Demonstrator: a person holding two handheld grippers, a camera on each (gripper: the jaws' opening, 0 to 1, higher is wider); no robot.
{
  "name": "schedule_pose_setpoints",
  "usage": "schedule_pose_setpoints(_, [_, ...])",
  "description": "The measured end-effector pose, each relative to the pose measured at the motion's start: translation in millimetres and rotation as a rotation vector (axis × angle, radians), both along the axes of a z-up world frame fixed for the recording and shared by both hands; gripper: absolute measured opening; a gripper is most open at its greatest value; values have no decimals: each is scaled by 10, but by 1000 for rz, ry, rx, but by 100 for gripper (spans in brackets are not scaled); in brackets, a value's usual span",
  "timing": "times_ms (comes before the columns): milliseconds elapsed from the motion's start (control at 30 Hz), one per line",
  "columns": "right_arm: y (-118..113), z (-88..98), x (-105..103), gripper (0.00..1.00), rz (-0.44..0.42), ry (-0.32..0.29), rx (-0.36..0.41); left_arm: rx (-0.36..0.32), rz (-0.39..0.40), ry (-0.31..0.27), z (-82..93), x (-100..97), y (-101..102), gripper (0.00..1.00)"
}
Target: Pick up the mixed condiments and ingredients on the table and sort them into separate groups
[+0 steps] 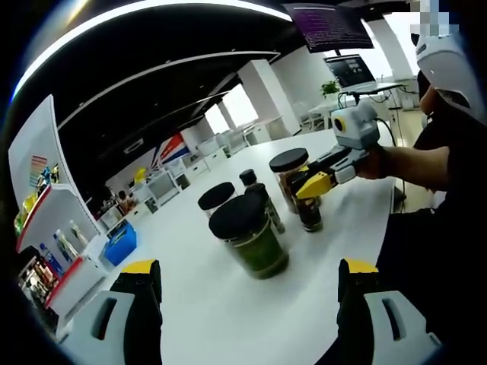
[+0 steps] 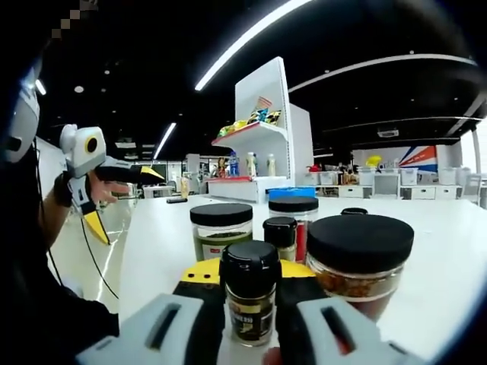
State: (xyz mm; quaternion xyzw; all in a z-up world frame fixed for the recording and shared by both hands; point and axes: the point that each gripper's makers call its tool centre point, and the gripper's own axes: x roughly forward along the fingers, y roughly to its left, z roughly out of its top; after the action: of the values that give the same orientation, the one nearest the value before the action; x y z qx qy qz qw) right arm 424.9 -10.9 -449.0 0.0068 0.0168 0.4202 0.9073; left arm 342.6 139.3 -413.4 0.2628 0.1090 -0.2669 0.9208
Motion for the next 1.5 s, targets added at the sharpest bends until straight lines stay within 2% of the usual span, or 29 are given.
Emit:
schedule_pose_setpoints(233, [23,30,-12,22,-31,-39,-51,11,7,-3,12,-3,30,95])
schedule_pose_setpoints(367, [35,82,-42,22,-22,-38,-36,13,7,-4,17,-7,35,95])
schedule_pose_setpoints(433, [42,145,-64,22,-14,-36,-18,15,6,-5,22,-7,35,95])
schedule_pose_setpoints(633, [17,499,-155,23,-10,-78,19,13,4,-7,33,-2,28,95])
schedule_pose_setpoints(800, [-39,685,-200,23,-17,-90,44,10,1,-9,33,-4,17,95])
schedule_pose_setpoints(1033, [-278,1050,-263,23,-40,-81,92,12,-3,-7,30,-12,0,95])
schedule_pose_setpoints(1200, [-489,1149,-235,23,-98,-95,59,7,-10,-12,43,-7,-23,95])
schedule_pose_setpoints(1500, [-931,1323,-176,23,-198,-88,60,-3,-22,-15,45,4,-67,95])
